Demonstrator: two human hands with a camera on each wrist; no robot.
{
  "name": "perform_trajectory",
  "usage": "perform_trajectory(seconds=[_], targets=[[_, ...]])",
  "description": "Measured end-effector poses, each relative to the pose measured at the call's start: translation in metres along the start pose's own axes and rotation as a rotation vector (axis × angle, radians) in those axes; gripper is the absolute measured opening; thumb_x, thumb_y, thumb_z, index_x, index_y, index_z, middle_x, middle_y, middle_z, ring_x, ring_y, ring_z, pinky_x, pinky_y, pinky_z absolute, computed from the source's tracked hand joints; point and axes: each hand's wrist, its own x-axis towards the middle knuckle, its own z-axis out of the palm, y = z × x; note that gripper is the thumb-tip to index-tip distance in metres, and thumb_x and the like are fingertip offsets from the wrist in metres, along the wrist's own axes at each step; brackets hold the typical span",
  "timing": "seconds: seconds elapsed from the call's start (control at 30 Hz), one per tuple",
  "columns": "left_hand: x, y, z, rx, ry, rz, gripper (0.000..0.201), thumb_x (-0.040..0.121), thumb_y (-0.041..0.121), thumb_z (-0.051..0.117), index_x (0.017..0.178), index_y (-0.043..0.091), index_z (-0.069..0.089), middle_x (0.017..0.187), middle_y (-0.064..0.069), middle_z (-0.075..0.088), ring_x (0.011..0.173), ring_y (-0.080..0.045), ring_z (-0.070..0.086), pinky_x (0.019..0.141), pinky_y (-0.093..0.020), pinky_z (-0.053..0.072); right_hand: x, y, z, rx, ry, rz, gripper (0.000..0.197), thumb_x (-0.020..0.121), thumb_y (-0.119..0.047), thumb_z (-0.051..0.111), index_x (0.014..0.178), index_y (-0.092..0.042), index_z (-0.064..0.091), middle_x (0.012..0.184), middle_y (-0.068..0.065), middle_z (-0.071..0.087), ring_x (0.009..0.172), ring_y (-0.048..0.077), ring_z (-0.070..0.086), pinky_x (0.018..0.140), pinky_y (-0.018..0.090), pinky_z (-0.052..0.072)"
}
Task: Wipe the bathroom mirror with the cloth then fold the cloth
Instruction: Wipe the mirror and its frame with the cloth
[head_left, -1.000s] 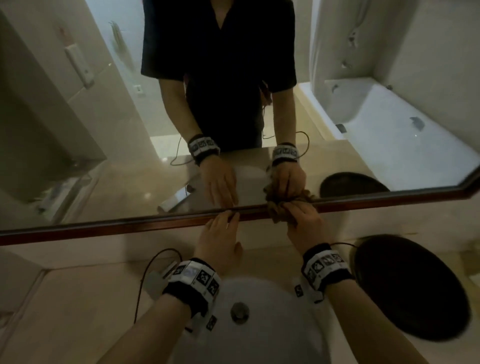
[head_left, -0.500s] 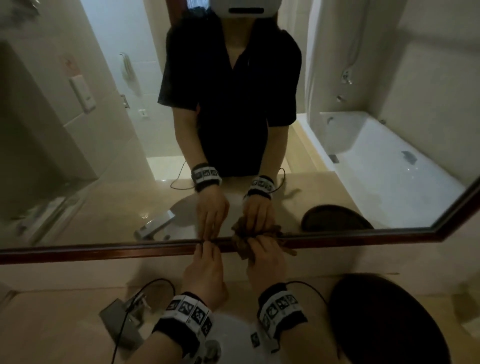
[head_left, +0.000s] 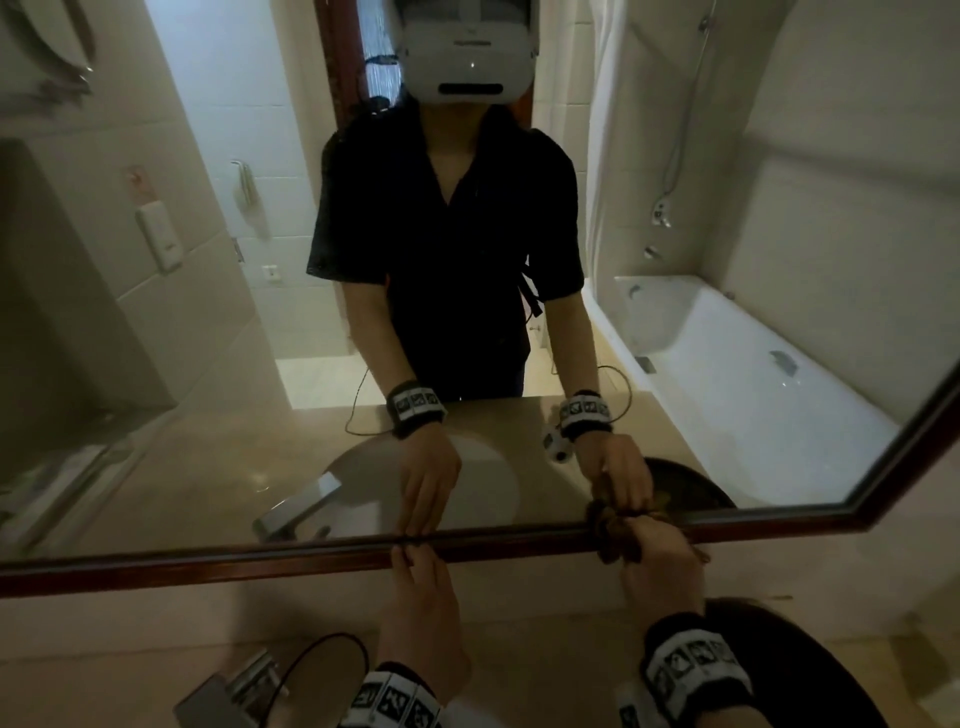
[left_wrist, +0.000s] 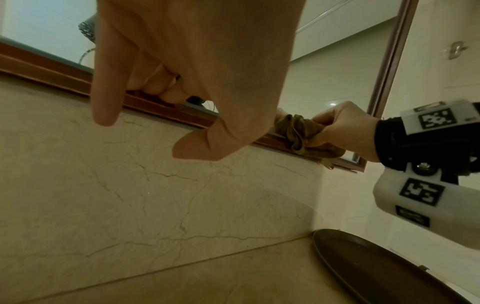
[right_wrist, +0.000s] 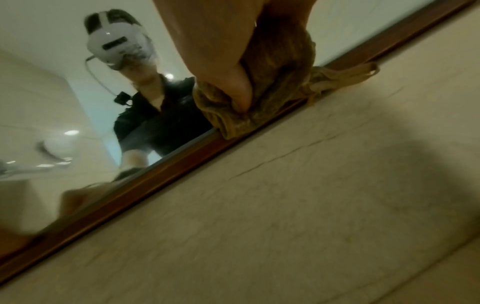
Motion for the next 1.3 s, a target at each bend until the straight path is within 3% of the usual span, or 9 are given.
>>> perform_trajectory(seconds=[0.13,0.27,0.37,0.53,0.63,0.83,1.03,1.17,1.3], targets=[[0.014,0.005,0.004,0.068,0.012,0.034,0.078,0.092,0.030,0.038,0.144,-0.020,0.007,0.150,-0.038,0.008,0.139,-0.056,0.007,0.117,-0.061,0.007,-0.017,-0.054,0.032,0.057,-0.177,-0.148,0.025,0.056,-0.008,0.060,0.077,-0.016,0.072,0.079,0.001,0.068,0.072,0.025,0.065,0.068,0.032,0.058],[0.016,0.010,0.012,-0.058,-0.015,-0.070,0.089,0.085,0.024,0.050,0.150,-0.008,-0.002,0.155,-0.025,-0.004,0.145,-0.046,-0.006,0.112,-0.038,0.035,-0.019,-0.065,0.036,0.096,-0.209,-0.237,0.043,0.046,-0.008,0.083,0.085,-0.021,0.073,0.086,-0.003,0.065,0.079,0.017,0.059,0.068,0.026,0.055],[0.010,0.018,0.000,-0.164,0.049,-0.124,0.090,0.080,0.029,0.048,0.150,-0.005,0.002,0.155,-0.023,0.005,0.147,-0.039,0.005,0.113,-0.033,0.034,-0.007,-0.010,0.021,0.077,-0.179,-0.245,0.047,0.041,-0.004,0.086,0.084,-0.019,0.074,0.085,-0.001,0.065,0.076,0.019,0.061,0.065,0.026,0.056],[0.003,0.062,-0.013,-0.234,0.082,-0.073,0.084,0.085,0.033,0.046,0.154,0.010,0.005,0.159,-0.015,0.009,0.141,-0.026,0.029,0.112,-0.031,0.032,0.018,0.124,-0.031,-0.035,-0.025,0.049,0.028,0.058,-0.004,0.064,0.085,-0.005,0.074,0.088,0.016,0.068,0.076,0.040,0.064,0.067,0.043,0.055],[0.003,0.092,-0.016,-0.199,0.104,0.067,0.078,0.088,0.031,0.045,0.154,0.020,0.006,0.158,-0.011,0.009,0.142,-0.027,0.024,0.116,-0.034,0.025,0.034,0.177,-0.050,-0.055,0.017,0.108,0.027,0.060,-0.002,0.057,0.083,0.002,0.072,0.084,0.022,0.068,0.073,0.042,0.061,0.068,0.044,0.052],[0.009,0.128,-0.021,-0.123,0.136,0.087,0.070,0.088,0.030,0.045,0.152,0.020,0.017,0.152,-0.013,0.019,0.140,-0.034,0.024,0.112,-0.040,0.032,0.023,0.150,-0.026,0.027,0.062,0.070,0.031,0.068,-0.021,0.044,0.074,-0.002,0.067,0.081,0.017,0.064,0.078,0.039,0.059,0.076,0.042,0.046],[0.014,0.146,-0.033,-0.049,0.015,0.030,0.078,0.080,0.030,0.064,0.143,0.021,0.019,0.148,-0.015,0.013,0.138,-0.045,0.018,0.106,-0.042,0.040,0.008,0.060,-0.007,0.140,-0.117,-0.101,0.025,0.057,-0.002,0.073,0.081,-0.010,0.072,0.082,0.007,0.066,0.079,0.033,0.064,0.072,0.038,0.056],[0.018,0.159,-0.036,0.145,-0.021,0.017,0.082,0.077,0.046,0.063,0.140,0.012,0.023,0.141,-0.019,0.023,0.132,-0.044,0.024,0.112,-0.050,0.029,0.011,0.089,-0.013,0.147,-0.167,-0.173,0.031,0.061,-0.004,0.075,0.091,-0.013,0.072,0.091,0.005,0.065,0.088,0.025,0.059,0.072,0.036,0.056],[0.017,0.166,-0.038,0.198,0.027,0.021,0.081,0.081,0.047,0.060,0.143,0.008,0.023,0.140,-0.016,0.027,0.130,-0.040,0.027,0.115,-0.053,0.020,0.027,0.170,-0.039,0.120,-0.086,-0.030,0.033,0.069,-0.019,0.049,0.091,-0.007,0.070,0.093,0.012,0.063,0.092,0.028,0.054,0.080,0.033,0.042]])
